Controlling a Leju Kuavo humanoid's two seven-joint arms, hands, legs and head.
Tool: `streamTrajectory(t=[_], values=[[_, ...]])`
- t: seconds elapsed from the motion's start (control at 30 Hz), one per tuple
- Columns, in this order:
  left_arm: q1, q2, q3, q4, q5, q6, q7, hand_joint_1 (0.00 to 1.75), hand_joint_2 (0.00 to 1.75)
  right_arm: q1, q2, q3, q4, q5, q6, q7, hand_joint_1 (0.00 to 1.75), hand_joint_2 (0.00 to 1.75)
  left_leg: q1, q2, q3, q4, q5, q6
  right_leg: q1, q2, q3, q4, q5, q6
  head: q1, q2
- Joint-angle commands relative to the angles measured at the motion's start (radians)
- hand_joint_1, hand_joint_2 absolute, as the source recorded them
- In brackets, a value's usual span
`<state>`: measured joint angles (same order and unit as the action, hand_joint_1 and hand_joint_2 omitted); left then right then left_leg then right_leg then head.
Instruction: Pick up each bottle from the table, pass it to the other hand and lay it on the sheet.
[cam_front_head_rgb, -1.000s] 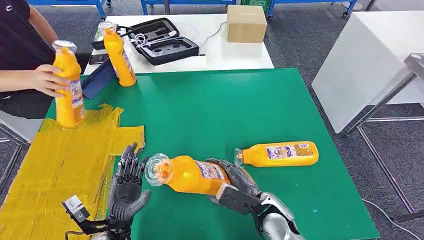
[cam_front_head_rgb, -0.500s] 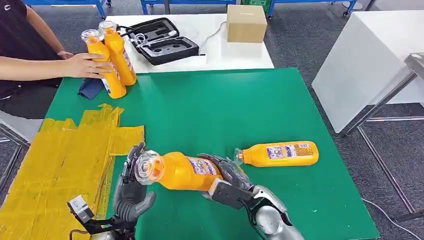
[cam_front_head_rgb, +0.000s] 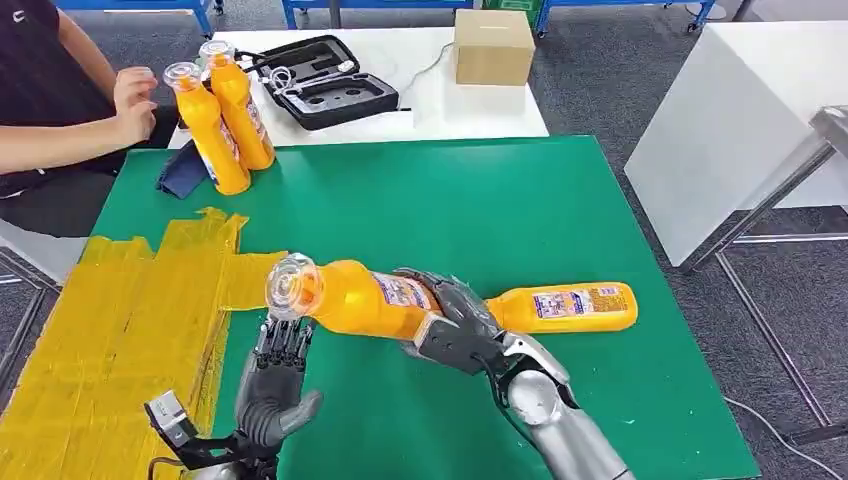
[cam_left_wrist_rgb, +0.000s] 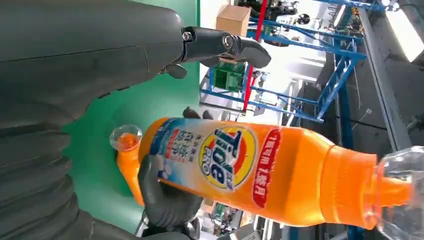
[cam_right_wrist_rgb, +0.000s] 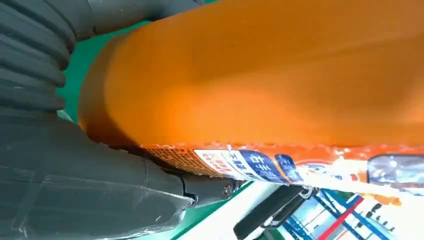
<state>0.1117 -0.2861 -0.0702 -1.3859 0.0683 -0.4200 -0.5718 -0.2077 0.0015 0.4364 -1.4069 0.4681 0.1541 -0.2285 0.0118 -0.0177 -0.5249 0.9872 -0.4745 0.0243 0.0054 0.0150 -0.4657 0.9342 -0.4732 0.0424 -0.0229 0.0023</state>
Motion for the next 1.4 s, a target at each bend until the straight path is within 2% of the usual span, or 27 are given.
streamTrajectory(t=[0.03,0.2,0.33,0.37,0.43,0.67,0.93,1.4], values=[[-0.052,0.046,-0.006,0.082,0.006,-0.002,-0.005,0.0,1.75,-0.175,0.039,0.09,0.214,-0.005,0.007,0.022,1.75,1.75,-0.001,0.004,0.0,-0.001,0.0,0.0,-0.001,0.003,-0.001,0.001,0.001,0.0,0.0,0.0],[-0.073,0.042,0.001,0.097,-0.037,0.037,-0.02,0.0,1.75,-0.234,0.108,0.199,0.348,0.013,0.005,0.038,1.75,1.75,-0.001,0.007,-0.001,-0.001,0.002,-0.002,-0.001,0.004,-0.005,0.003,0.002,-0.001,0.0,0.0],[-0.099,0.038,0.025,0.12,-0.063,0.063,-0.024,0.0,1.75,-0.308,0.21,0.325,0.499,0.022,-0.004,0.048,1.75,1.75,-0.001,0.006,-0.001,-0.001,0.002,-0.003,0.0,0.004,-0.005,0.004,0.001,-0.001,0.0,0.0],[-0.104,0.036,0.032,0.124,-0.068,0.068,-0.025,0.0,1.75,-0.325,0.241,0.367,0.542,0.024,-0.007,0.052,1.75,1.75,-0.001,0.009,-0.001,-0.001,0.002,-0.003,-0.001,0.007,-0.006,0.005,0.002,-0.001,0.0,0.0],[-0.106,0.035,0.04,0.128,-0.068,0.071,-0.025,0.0,1.75,-0.327,0.272,0.408,0.577,0.027,-0.009,0.06,1.75,1.75,-0.001,0.01,-0.002,-0.001,0.002,-0.003,-0.001,0.007,-0.008,0.008,0.001,-0.001,0.0,0.0],[-0.103,0.033,0.041,0.126,-0.069,0.072,-0.025,0.0,1.75,-0.33,0.257,0.413,0.576,0.023,-0.018,0.059,1.75,1.75,-0.001,0.0,-0.005,0.0,0.004,-0.005,-0.001,-0.001,-0.009,0.009,0.0,0.0,0.0,0.0],[-0.103,0.027,0.083,0.118,-0.086,0.111,-0.034,0.0,1.75,-0.305,0.332,0.574,0.625,0.044,0.014,0.053,1.75,1.75,-0.001,0.002,-0.005,-0.001,0.005,-0.006,-0.001,-0.001,-0.01,0.009,0.0,-0.001,0.0,0.0],[-0.098,0.01,0.126,0.122,-0.067,0.11,-0.026,0.03,1.75,-0.294,0.314,0.632,0.63,0.022,-0.003,0.055,1.75,1.75,-0.001,-0.003,-0.007,-0.001,0.006,-0.006,-0.001,-0.006,-0.01,0.008,0.0,0.0,0.0,0.0]])
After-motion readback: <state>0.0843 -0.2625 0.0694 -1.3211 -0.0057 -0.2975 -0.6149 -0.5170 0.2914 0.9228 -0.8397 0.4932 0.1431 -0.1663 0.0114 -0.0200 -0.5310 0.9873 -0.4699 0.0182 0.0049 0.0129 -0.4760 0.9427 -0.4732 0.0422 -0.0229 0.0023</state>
